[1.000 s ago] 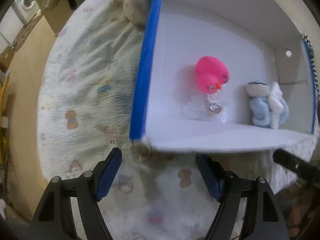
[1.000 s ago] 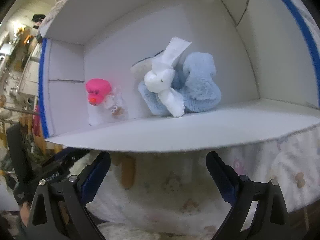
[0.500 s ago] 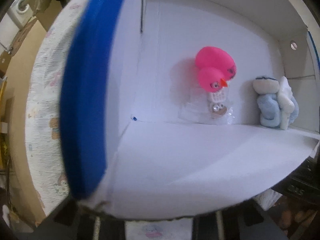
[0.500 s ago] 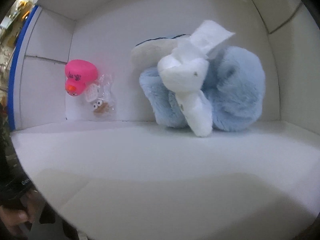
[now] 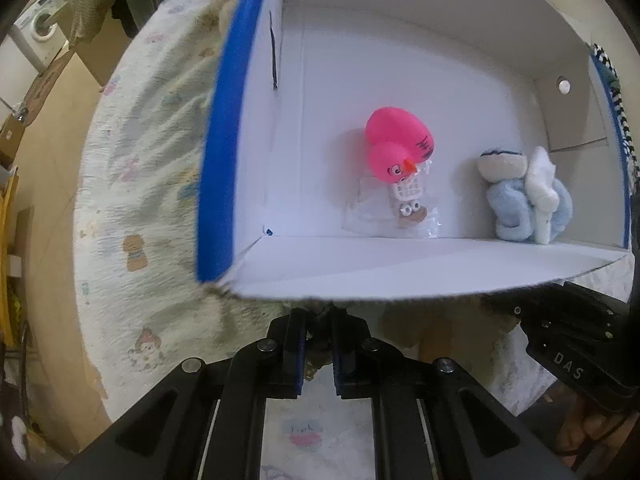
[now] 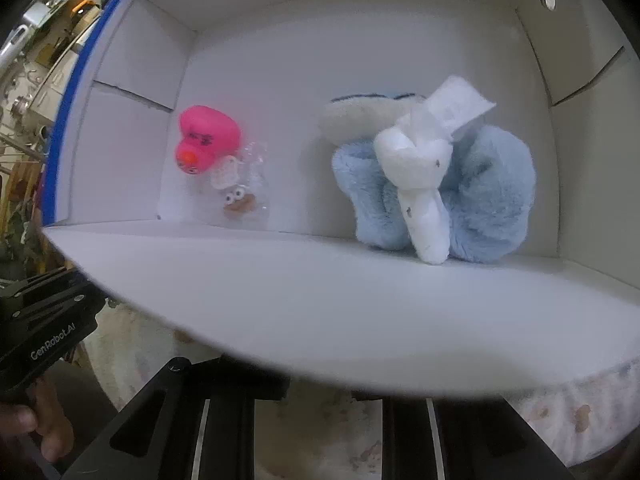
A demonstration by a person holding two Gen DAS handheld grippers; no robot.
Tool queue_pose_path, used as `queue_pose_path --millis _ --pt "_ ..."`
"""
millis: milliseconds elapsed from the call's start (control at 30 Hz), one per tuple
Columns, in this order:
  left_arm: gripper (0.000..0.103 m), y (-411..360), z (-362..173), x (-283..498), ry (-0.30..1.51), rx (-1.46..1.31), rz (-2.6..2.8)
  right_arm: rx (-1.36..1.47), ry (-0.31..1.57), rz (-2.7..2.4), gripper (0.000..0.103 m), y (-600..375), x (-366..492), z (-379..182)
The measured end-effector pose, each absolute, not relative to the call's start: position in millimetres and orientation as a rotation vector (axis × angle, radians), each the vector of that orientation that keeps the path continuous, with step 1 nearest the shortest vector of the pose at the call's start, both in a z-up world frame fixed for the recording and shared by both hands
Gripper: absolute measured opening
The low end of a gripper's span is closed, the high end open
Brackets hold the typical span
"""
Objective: Organize soft objects
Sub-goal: 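Grasp the beige lace scrunchie with left tool while right tool grasps the cream fluffy scrunchie, then carry both scrunchies into the box and open both tools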
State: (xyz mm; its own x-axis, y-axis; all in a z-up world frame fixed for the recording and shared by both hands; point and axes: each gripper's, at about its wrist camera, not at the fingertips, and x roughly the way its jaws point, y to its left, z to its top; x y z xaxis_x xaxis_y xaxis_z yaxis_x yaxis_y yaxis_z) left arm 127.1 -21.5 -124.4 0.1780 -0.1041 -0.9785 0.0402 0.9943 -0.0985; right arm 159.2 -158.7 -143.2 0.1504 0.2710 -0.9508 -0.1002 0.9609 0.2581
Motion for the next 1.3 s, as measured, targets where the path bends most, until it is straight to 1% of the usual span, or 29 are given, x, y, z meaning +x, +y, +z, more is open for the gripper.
queue_pose_path --millis 433,533,733,800,933,1067,1167,1300 --pt "0.010 -9 -93 124 1.340 -0.063 -0.107 0.162 1.335 0.292 0.022 -188 120 -104" --pt "0.010 -6 -94 118 1.338 -0.065 -0.104 0.174 1.323 0.303 0.023 -193 116 -88" --pt "0.010 -8 -78 104 1.306 -0.069 -0.126 0.213 1.284 0.346 0.022 -203 106 -56" --pt "0.010 -11 -66 96 1.281 -0.066 -0.142 0.234 1.264 0.368 0.022 -208 103 -44" --pt "0.010 -21 -23 81 1.162 -0.049 -0.193 0.276 1.210 0.407 0.022 -222 100 -20" --pt "0.010 -23 6 87 1.096 -0.075 -0.213 0.299 1.125 0.416 0.022 -234 102 5" --pt "0.010 -25 19 103 1.066 -0.085 -0.224 0.322 1.069 0.405 0.022 -244 106 17" --pt "0.010 -31 23 124 1.059 -0.095 -0.238 0.363 1.033 0.374 0.023 -253 119 21"
